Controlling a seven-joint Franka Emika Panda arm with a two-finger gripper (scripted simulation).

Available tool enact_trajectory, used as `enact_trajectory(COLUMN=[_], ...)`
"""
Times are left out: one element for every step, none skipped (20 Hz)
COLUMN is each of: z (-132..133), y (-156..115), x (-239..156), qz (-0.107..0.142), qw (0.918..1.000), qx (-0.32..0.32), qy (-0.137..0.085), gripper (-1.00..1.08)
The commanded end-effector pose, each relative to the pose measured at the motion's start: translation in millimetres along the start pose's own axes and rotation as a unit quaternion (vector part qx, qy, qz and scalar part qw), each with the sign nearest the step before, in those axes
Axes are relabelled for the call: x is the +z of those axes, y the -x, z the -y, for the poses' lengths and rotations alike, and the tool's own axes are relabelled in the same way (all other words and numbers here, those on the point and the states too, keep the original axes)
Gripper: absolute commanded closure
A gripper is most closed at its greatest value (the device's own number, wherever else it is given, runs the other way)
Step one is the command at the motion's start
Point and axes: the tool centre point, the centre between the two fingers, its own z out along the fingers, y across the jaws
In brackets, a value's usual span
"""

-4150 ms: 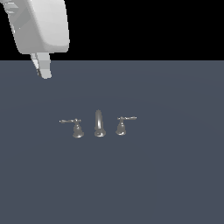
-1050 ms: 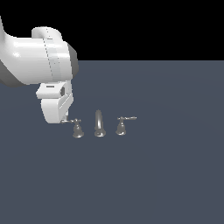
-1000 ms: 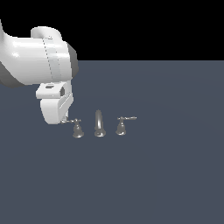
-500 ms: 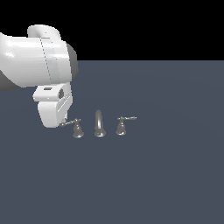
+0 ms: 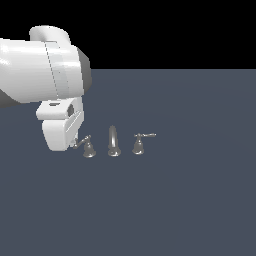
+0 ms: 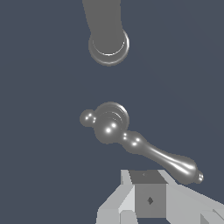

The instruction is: Turn on the faucet by rotating a designated handle.

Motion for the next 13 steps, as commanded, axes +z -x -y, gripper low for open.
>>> enact_trajectory(z=[-5,-8,-10,-13,-16,-18,-21,-24,-26,-29,-32,-34,-34], y=[-5,-8,-11,-14,-16,-19,-22,-25,-27,-30,-33,-36,-36], x=[0,0,0,0,0,0,0,-1,-1,-1,-1,-1,-1], qz=[-0.001,-0.001,-0.001,-0.002,-0.002,-0.002,-0.002,-0.003,-0.003,-0.003,-0.003,-0.004,-0.004], qw=[1.0000,1.0000,1.0000,1.0000,1.0000,1.0000,1.0000,1.0000,1.0000,0.9999,0.9999,0.9999,0.9999], qx=[0.000,-0.001,-0.002,-0.002,-0.003,-0.003,-0.004,-0.005,-0.005,-0.006,-0.007,-0.007,-0.007], qy=[0.002,0.002,0.003,0.004,0.004,0.005,0.006,0.006,0.007,0.008,0.008,0.009,0.009], gripper=[1.08,1.08,1.08,1.08,1.08,1.08,1.08,1.08,1.08,1.08,1.08,1.08,1.08])
